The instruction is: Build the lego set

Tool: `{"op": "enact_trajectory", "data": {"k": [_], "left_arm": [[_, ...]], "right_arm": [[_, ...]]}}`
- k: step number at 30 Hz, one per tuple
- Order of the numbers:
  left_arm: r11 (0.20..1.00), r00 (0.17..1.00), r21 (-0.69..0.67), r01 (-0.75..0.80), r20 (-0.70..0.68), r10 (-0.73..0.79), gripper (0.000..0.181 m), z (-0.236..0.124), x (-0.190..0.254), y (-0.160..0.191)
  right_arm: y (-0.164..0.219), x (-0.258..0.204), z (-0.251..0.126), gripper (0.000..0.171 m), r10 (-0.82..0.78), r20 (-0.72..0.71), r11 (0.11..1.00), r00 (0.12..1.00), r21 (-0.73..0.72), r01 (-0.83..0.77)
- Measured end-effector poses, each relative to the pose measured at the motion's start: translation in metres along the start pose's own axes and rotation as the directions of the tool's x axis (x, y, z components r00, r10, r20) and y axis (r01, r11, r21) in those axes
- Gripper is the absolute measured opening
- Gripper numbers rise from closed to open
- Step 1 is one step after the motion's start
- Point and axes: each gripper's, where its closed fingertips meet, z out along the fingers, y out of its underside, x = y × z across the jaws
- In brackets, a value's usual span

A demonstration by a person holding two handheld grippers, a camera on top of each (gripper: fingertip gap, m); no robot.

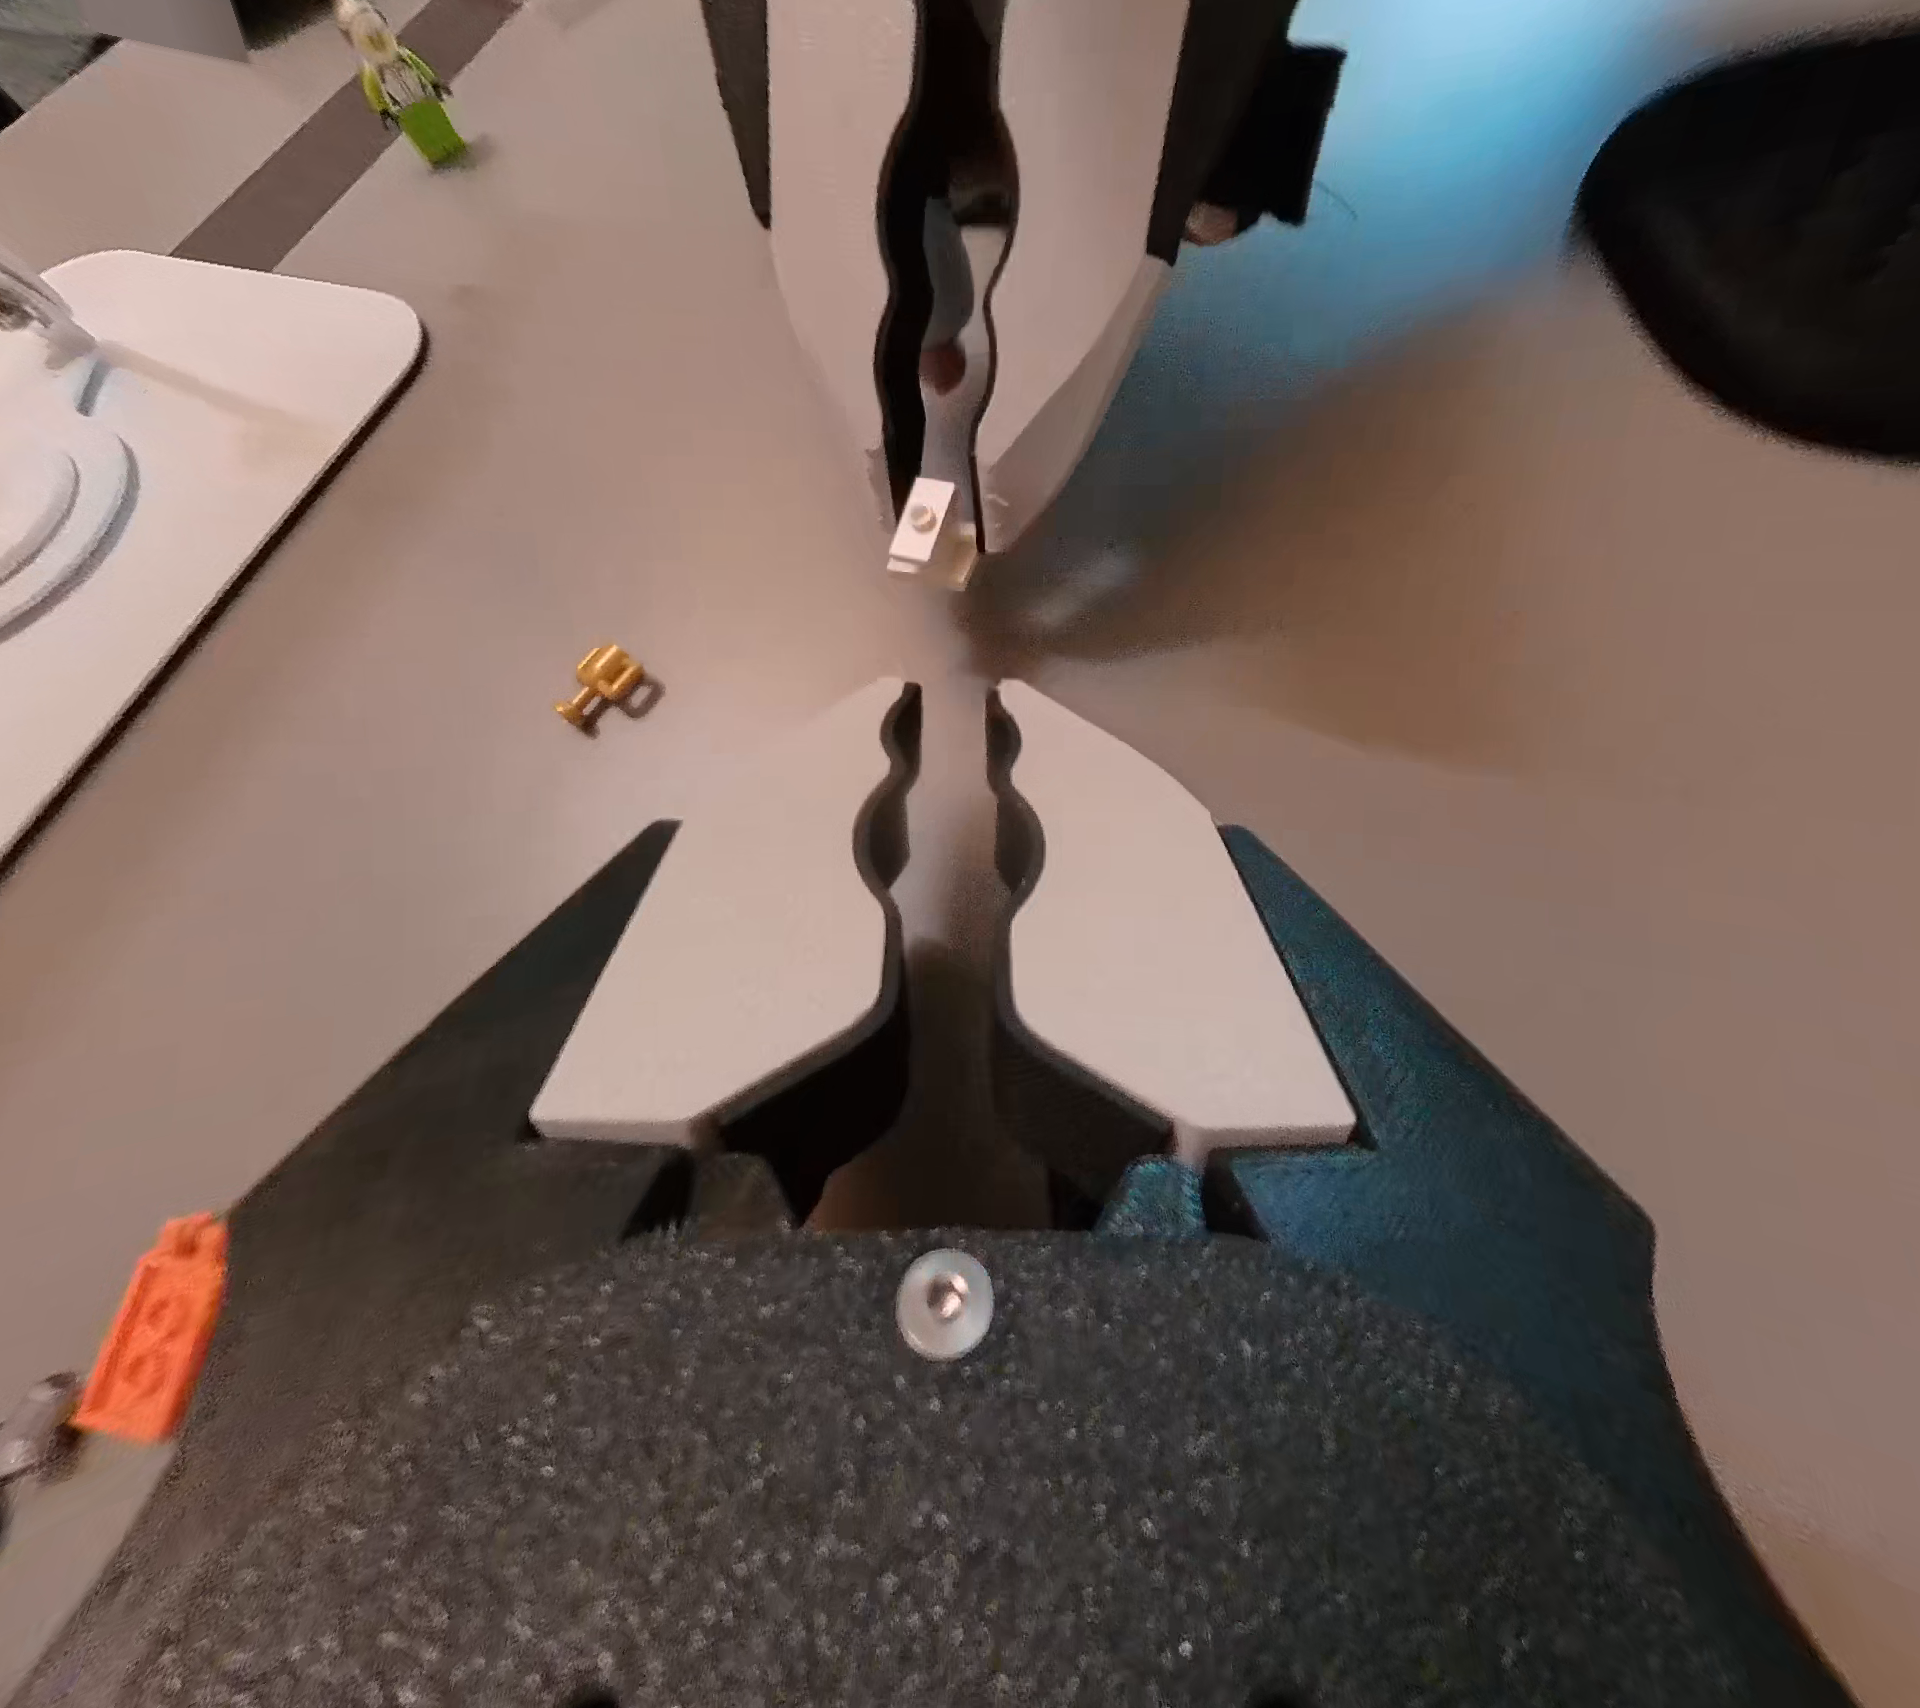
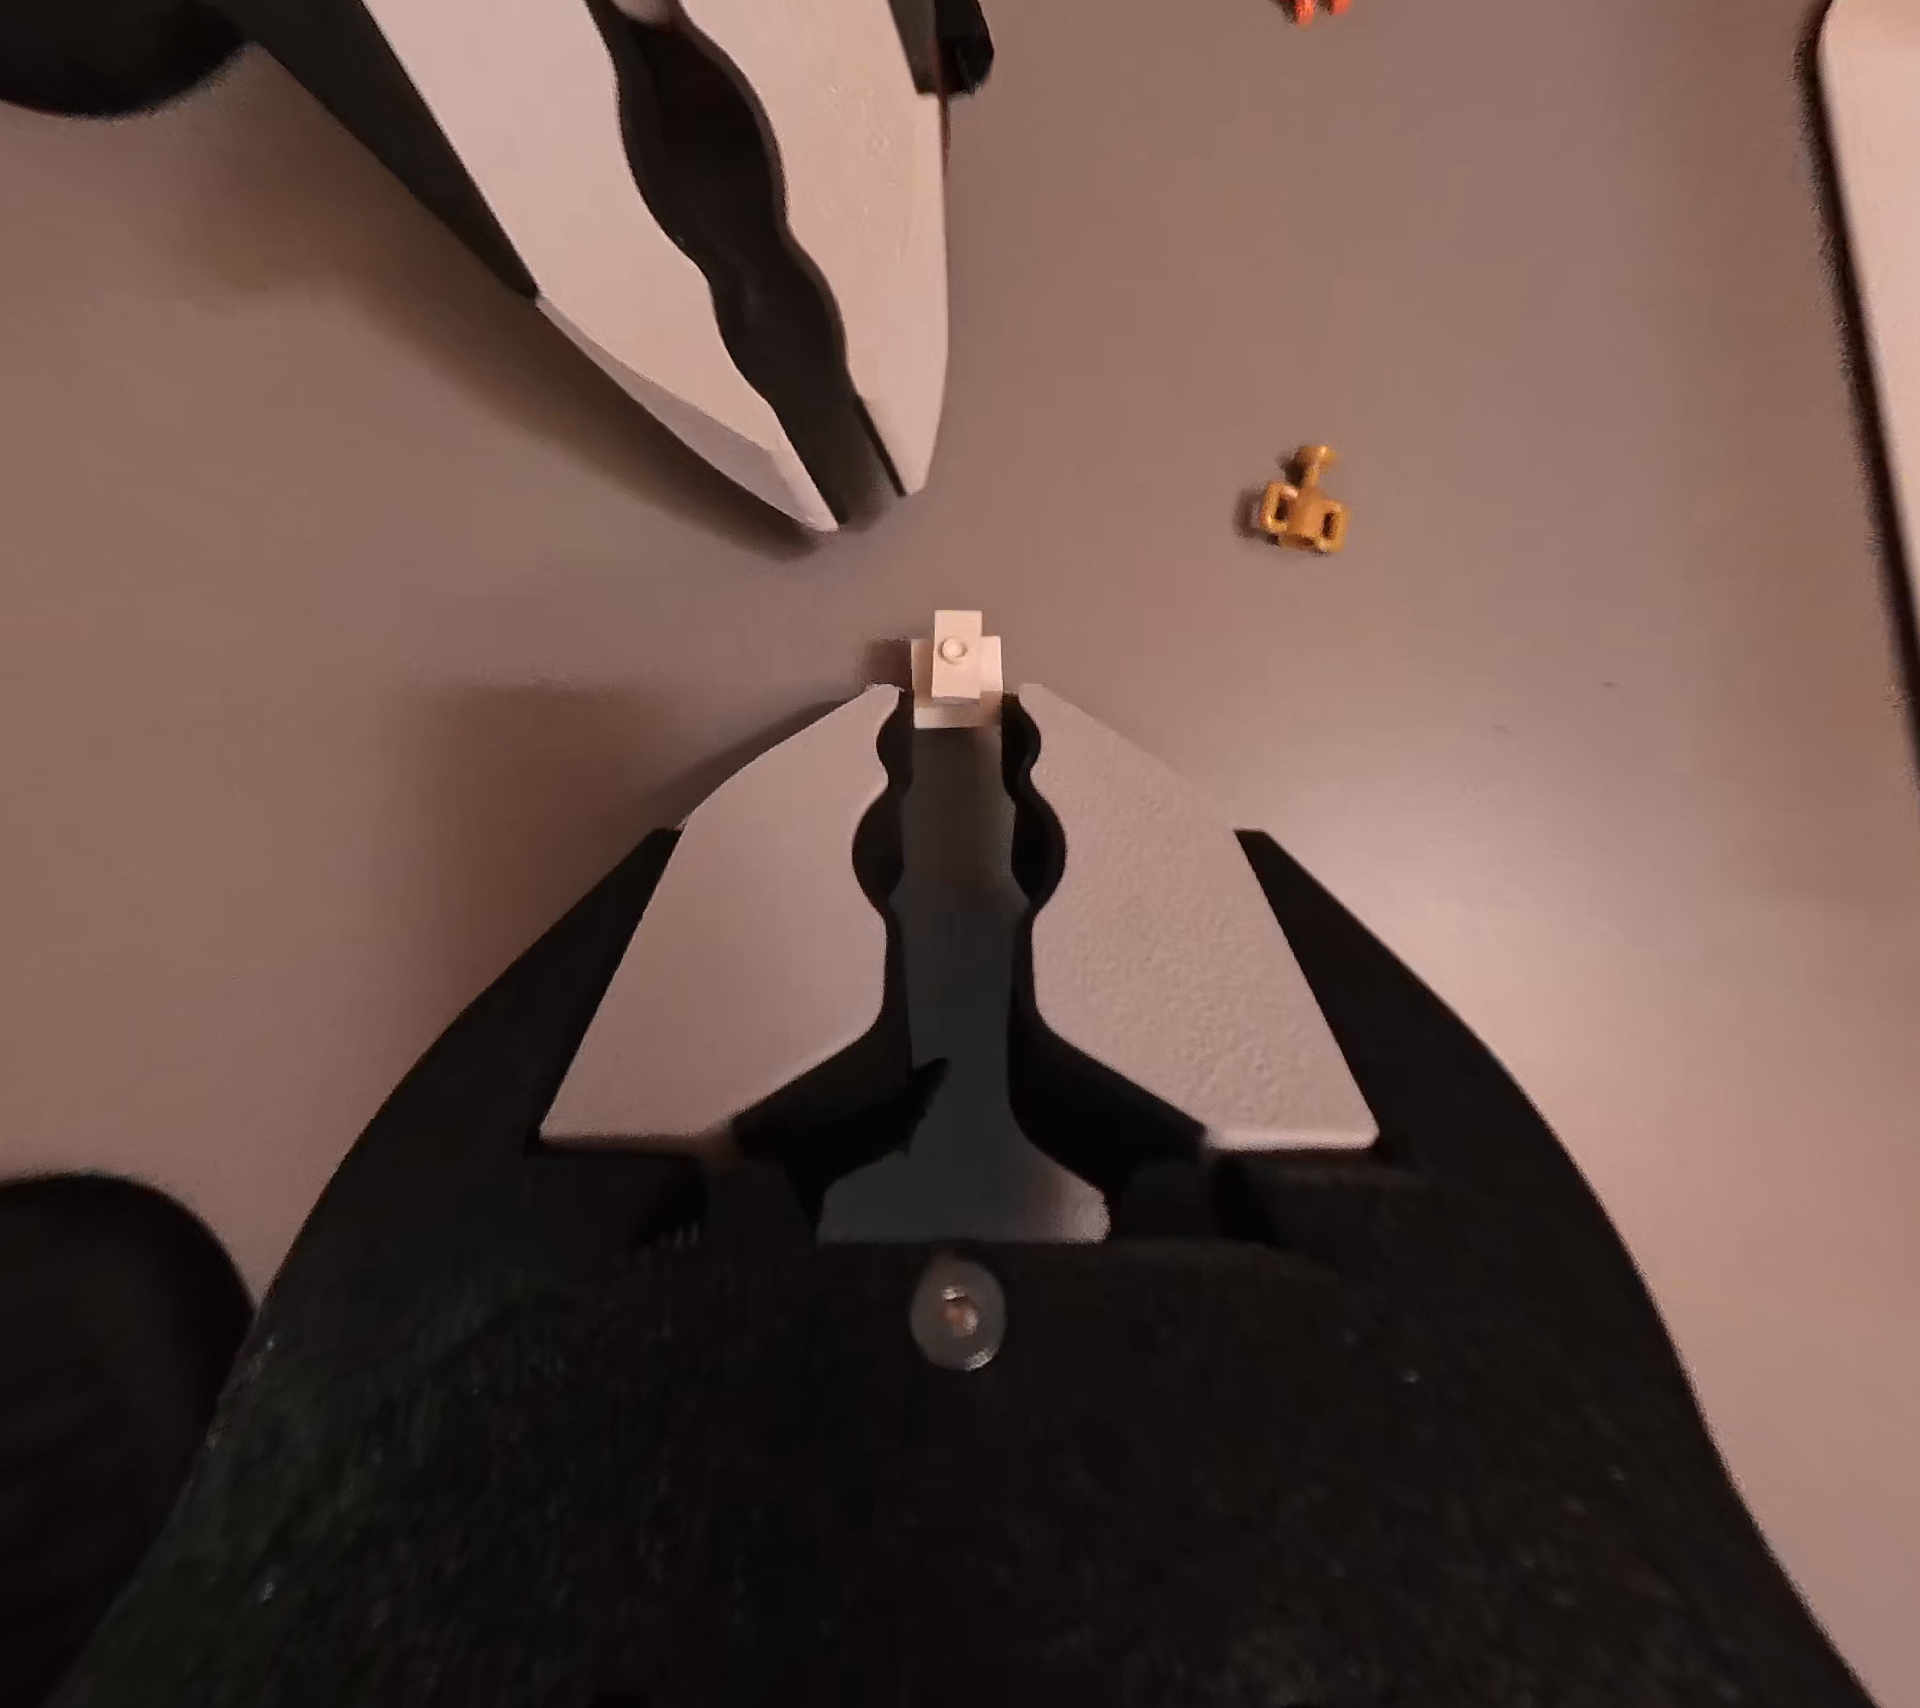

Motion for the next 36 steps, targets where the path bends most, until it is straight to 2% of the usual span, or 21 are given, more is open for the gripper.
{"op": "enact_trajectory", "data": {"k": [2, 5, 9, 12, 15, 28, 36], "left_arm": [[0.991, 0.992, 0.07, 0.112, -0.063, -0.108, 0.013, -0.004, 0.005, -0.013], [0.936, 0.941, 0.152, 0.316, -0.172, -0.29, 0.013, -0.012, 0.011, -0.034], [0.778, 0.793, 0.212, 0.592, -0.329, -0.513, 0.016, -0.026, 0.011, -0.053], [0.652, 0.663, 0.2, 0.731, -0.435, -0.61, 0.02, -0.031, 0.016, -0.061], [0.603, 0.605, 0.183, 0.777, -0.483, -0.633, 0.02, -0.031, 0.026, -0.065], [0.546, 0.535, 0.145, 0.825, -0.511, -0.673, 0.008, -0.026, 0.03, -0.064], [0.468, 0.438, 0.085, 0.88, -0.53, -0.726, 0.005, -0.024, 0.029, -0.059]], "right_arm": [[-0.012, -0.004, -0.009, 0.016, -0.022, 0.009, 0.999, 1.0, 0.031, 0.022], [-0.032, -0.013, -0.026, 0.016, -0.068, 0.025, 0.995, 0.997, 0.069, 0.066], [-0.047, -0.023, -0.041, 0.016, -0.115, 0.039, 0.991, 0.993, 0.08, 0.111], [-0.052, -0.032, -0.046, 0.016, -0.129, 0.05, 0.988, 0.99, 0.092, 0.124], [-0.052, -0.037, -0.046, 0.016, -0.141, 0.047, 0.987, 0.989, 0.085, 0.136], [-0.052, -0.046, -0.044, 0.016, -0.139, 0.032, 0.988, 0.99, 0.078, 0.136], [-0.051, -0.046, -0.038, 0.016, -0.108, 0.028, 0.99, 0.994, 0.089, 0.105]]}}
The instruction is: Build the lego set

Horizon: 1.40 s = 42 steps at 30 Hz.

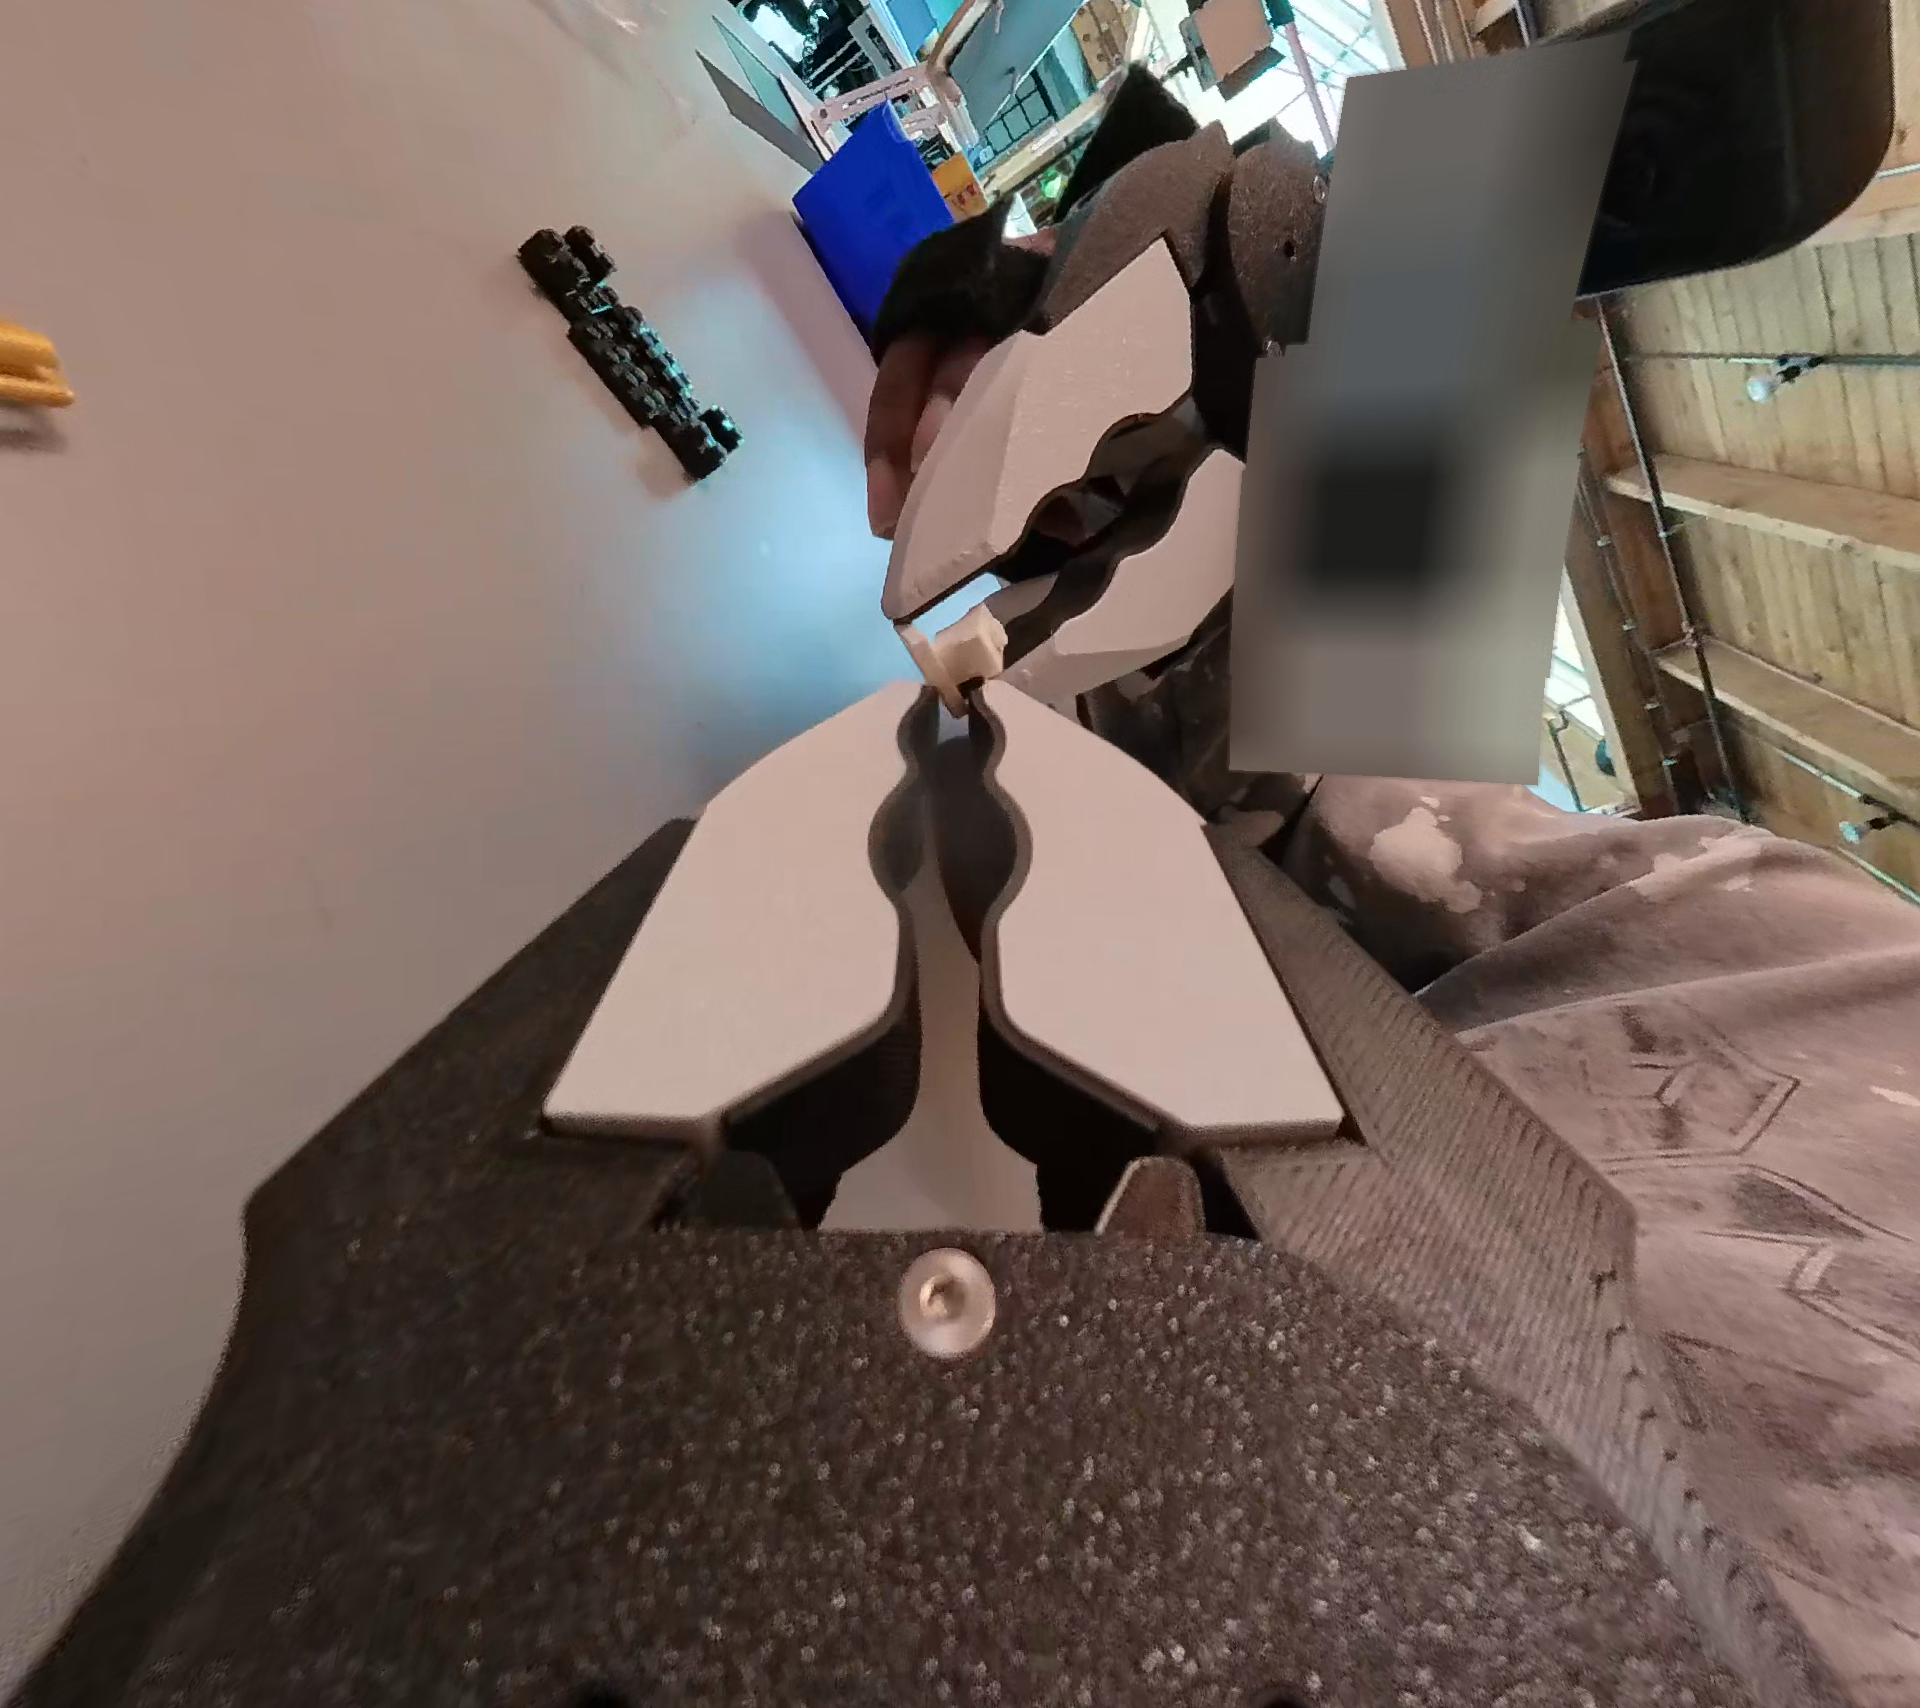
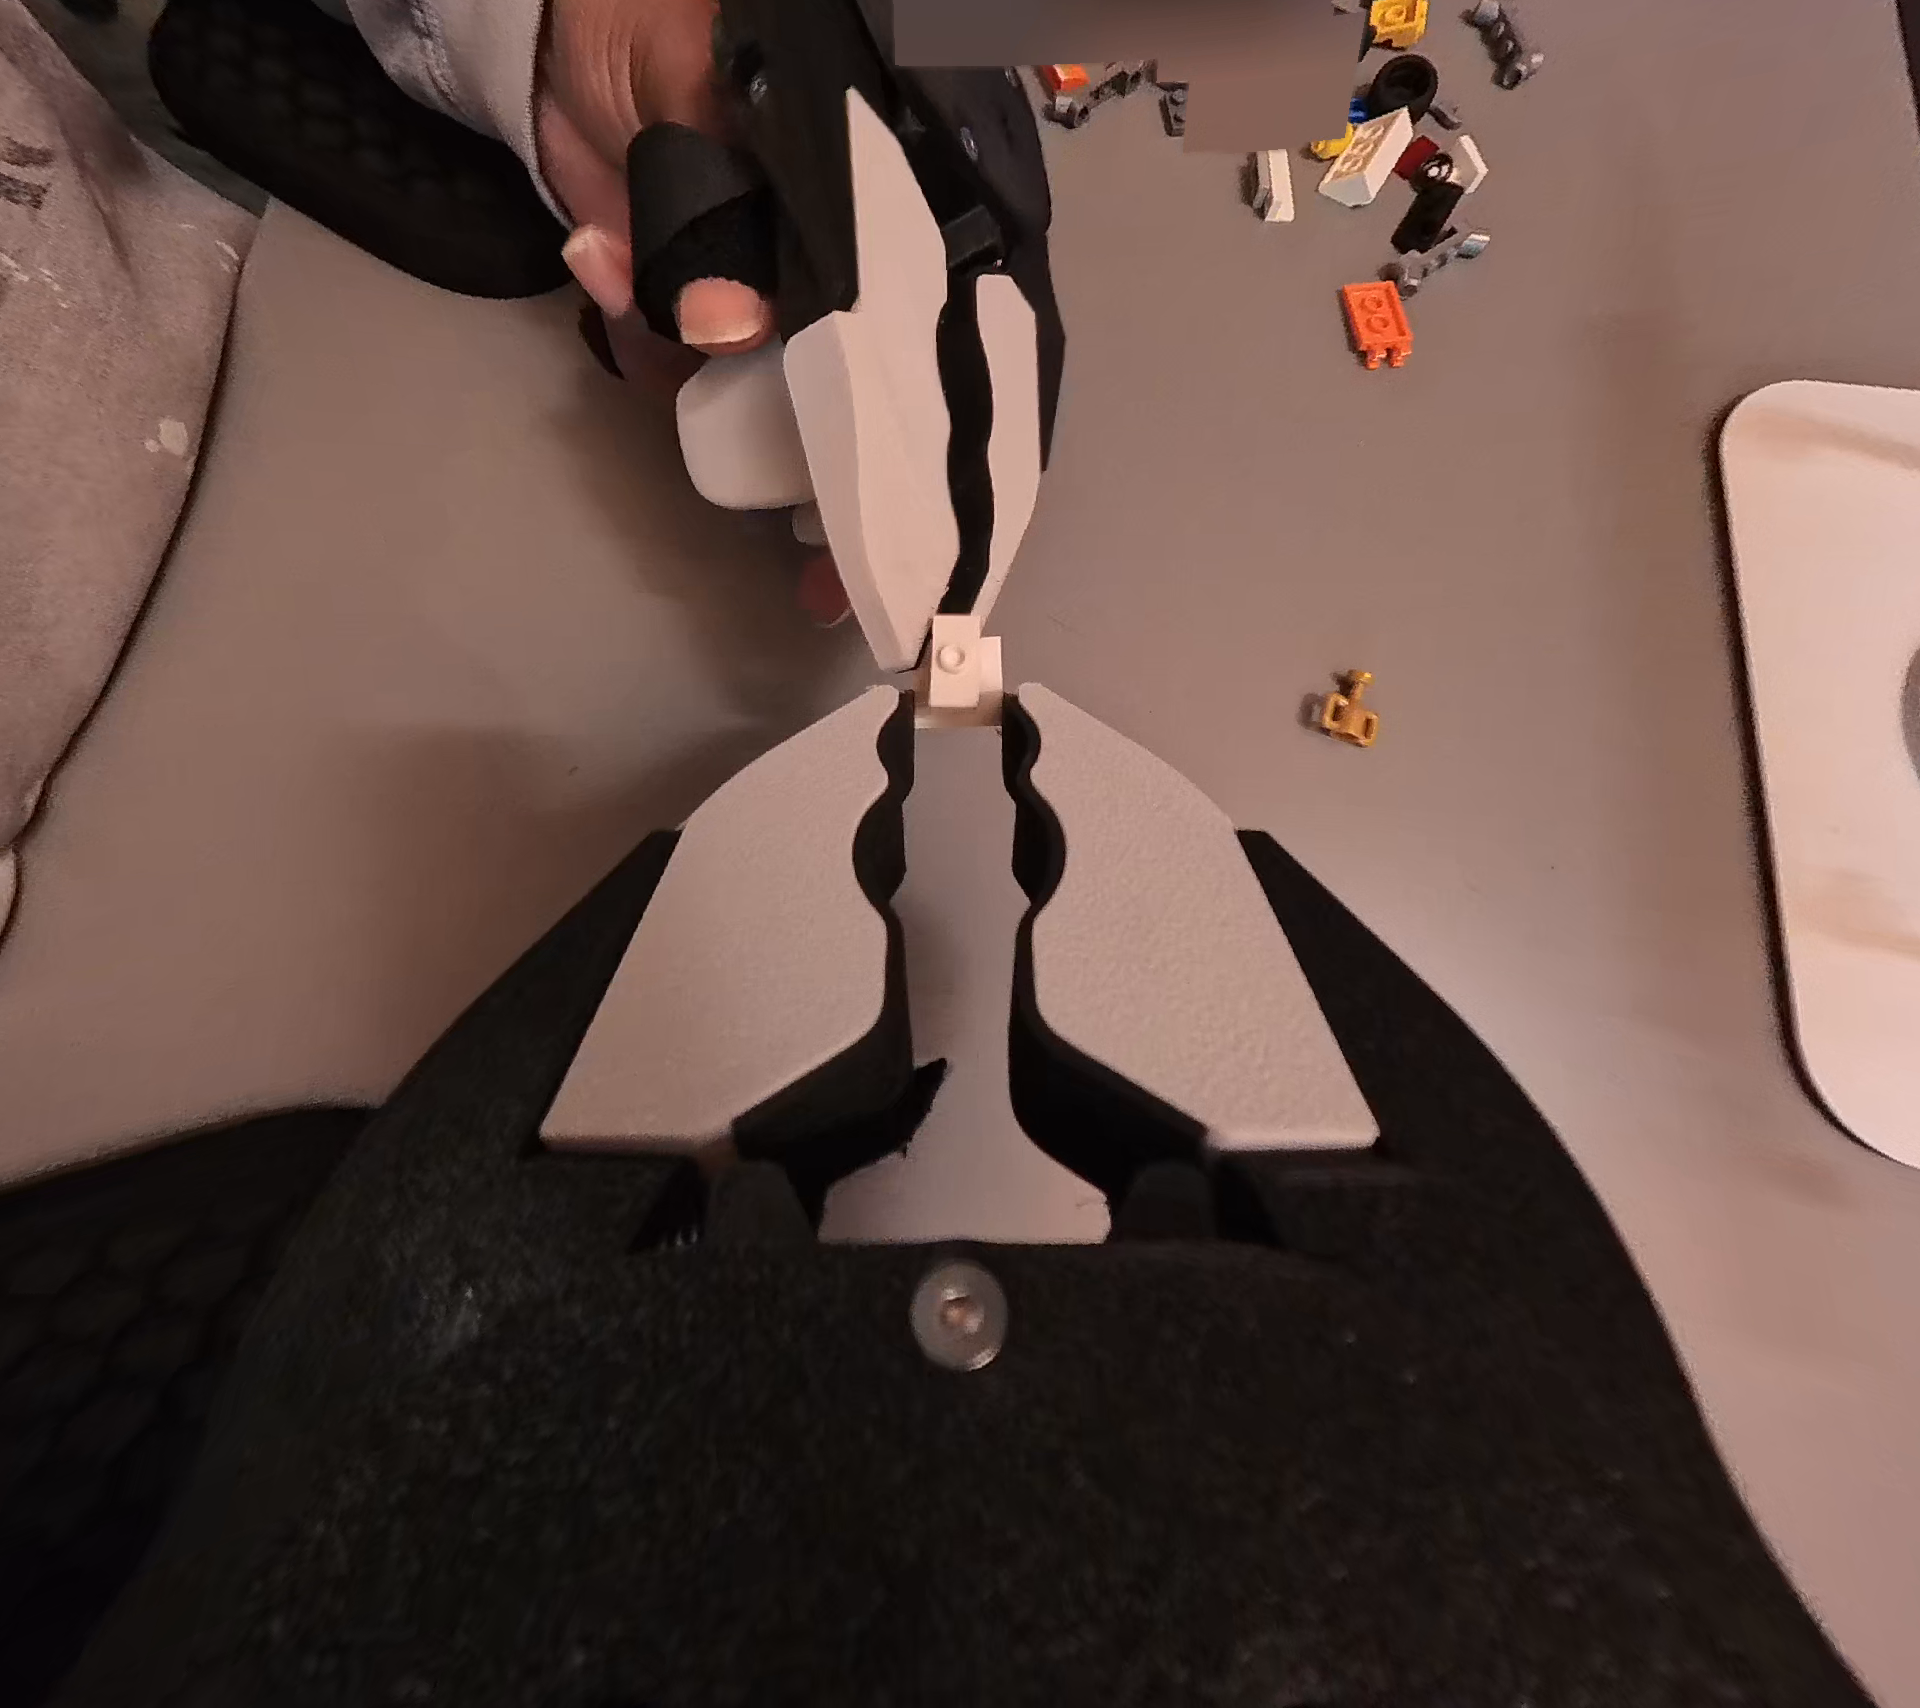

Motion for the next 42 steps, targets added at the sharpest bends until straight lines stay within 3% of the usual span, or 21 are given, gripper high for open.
{"op": "enact_trajectory", "data": {"k": [16, 20, 25, 28, 36, 42], "left_arm": [[0.991, 0.99, 0.016, 0.136, -0.038, -0.135, 0.003, 0.0, -0.011, 0.0], [0.986, 0.985, 0.03, 0.161, -0.062, -0.159, 0.003, -0.003, -0.009, -0.002], [0.979, 0.973, 0.01, 0.205, -0.114, -0.202, 0.003, 0.0, -0.002, 0.003], [0.975, 0.966, -0.012, 0.223, -0.132, -0.223, 0.003, 0.005, 0.0, 0.008], [0.977, 0.969, -0.017, 0.214, -0.123, -0.214, 0.002, 0.013, 0.002, 0.016], [0.974, 0.967, -0.009, 0.226, -0.118, -0.225, 0.003, 0.017, 0.005, 0.022]], "right_arm": [[0.011, 0.011, -0.003, 0.02, 0.058, -0.022, 0.998, 0.998, 0.001, -0.058], [0.043, 0.018, -0.034, 0.017, 0.097, -0.096, 0.991, 0.991, -0.085, -0.106], [0.112, -0.014, -0.057, 0.013, 0.178, -0.156, 0.946, 0.972, -0.246, -0.212], [0.136, -0.036, -0.066, 0.013, 0.252, -0.196, 0.922, 0.948, -0.248, -0.296], [0.153, -0.048, -0.059, 0.016, 0.395, -0.316, 0.868, 0.863, -0.179, -0.463], [0.155, -0.04, -0.052, 0.01, 0.415, -0.38, 0.861, 0.827, -0.131, -0.492]]}}
